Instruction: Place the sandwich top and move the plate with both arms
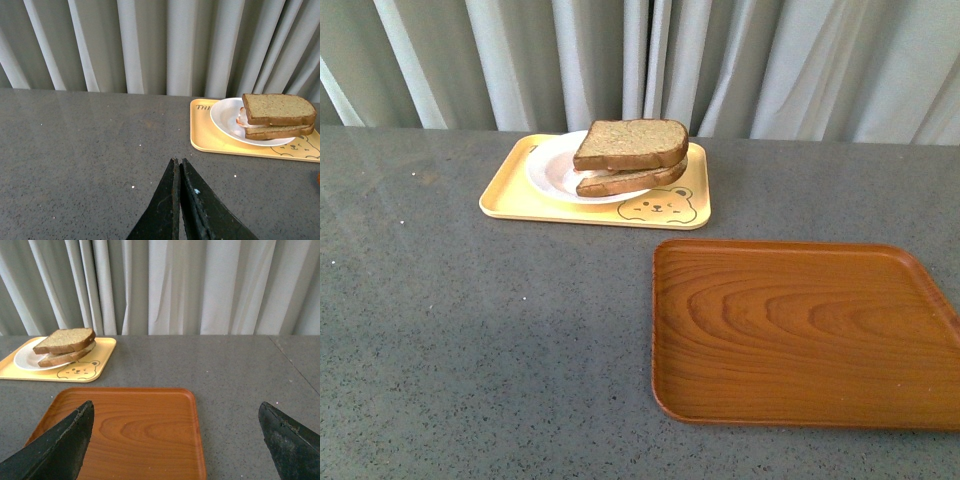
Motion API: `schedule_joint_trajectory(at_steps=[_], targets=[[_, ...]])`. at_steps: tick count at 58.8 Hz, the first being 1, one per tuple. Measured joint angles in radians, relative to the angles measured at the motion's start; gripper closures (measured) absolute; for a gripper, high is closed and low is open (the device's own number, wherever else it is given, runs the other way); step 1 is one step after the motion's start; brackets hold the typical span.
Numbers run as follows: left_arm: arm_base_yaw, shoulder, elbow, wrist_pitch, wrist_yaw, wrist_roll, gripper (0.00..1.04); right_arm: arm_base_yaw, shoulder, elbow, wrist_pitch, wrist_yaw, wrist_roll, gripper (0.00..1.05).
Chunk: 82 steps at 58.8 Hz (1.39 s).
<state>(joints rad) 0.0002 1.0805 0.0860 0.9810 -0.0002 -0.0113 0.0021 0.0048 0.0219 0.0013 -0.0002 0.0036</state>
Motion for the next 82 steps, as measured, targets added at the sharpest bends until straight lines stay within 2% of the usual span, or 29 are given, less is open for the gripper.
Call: schedule_joint_trajectory(at_steps=[49,82], targets=[[0.000,-0.611,-0.071,-0.516,0.000,0.000,1.03,0.000,0.000,0.000,0.000,0.000,0.000,0.09],[0.000,-0.857,-0.071,-0.756,0.000,0.000,1.03,0.000,0.000,0.000,0.000,0.000,0.000,0.09]])
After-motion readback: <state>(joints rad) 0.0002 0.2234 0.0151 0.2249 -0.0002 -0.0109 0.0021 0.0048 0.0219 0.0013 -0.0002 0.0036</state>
